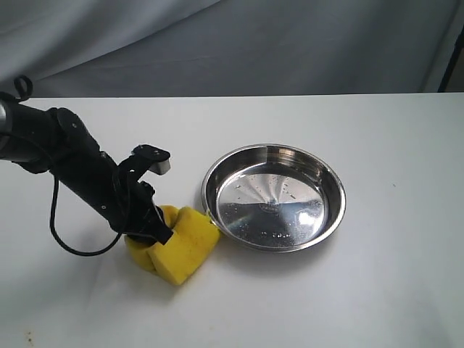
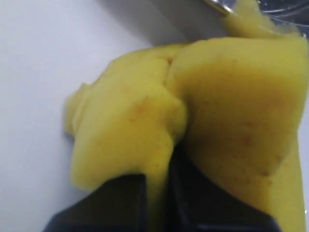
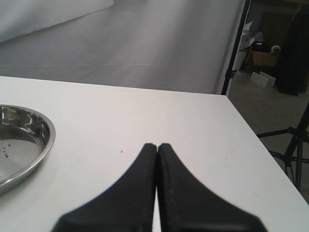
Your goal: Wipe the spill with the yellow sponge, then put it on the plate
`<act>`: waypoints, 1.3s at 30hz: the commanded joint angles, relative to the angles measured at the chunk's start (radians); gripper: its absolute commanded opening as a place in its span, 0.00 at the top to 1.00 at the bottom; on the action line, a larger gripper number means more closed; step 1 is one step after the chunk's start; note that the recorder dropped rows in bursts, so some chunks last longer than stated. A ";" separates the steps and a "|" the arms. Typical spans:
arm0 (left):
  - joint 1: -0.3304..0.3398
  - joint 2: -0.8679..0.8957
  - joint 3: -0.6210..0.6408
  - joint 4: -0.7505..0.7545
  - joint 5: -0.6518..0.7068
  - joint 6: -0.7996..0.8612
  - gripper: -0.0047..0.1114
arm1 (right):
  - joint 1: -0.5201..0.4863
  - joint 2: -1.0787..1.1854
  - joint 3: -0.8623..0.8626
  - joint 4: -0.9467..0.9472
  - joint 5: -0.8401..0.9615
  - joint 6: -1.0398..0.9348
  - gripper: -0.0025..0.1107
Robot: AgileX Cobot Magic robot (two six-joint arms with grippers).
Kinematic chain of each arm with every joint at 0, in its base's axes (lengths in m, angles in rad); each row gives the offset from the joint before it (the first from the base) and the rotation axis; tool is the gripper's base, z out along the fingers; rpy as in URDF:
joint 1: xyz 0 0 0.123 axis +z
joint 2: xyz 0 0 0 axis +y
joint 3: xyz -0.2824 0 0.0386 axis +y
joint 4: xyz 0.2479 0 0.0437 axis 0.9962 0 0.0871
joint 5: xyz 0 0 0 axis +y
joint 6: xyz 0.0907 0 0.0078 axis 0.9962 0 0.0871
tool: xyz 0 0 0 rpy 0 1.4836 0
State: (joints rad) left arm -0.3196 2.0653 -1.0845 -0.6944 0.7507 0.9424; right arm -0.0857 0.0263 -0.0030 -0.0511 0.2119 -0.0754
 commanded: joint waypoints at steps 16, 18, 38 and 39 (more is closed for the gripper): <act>-0.045 0.037 0.153 0.231 0.224 -0.092 0.96 | -0.004 -0.006 0.003 0.006 -0.008 0.001 0.98; -0.045 0.021 0.153 0.315 0.170 -0.171 0.96 | -0.004 -0.006 0.003 0.006 -0.008 0.001 0.98; -0.028 -0.005 0.149 1.537 -0.143 -1.368 0.96 | -0.004 -0.006 0.003 0.006 -0.008 0.001 0.98; -0.018 -0.005 0.149 1.572 -0.137 -1.405 0.96 | -0.004 -0.006 0.003 0.006 -0.008 0.001 0.98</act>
State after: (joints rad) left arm -0.3837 1.9737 -0.9794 -0.3550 0.8832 -0.2552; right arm -0.0857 0.0263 -0.0030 -0.0511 0.2119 -0.0754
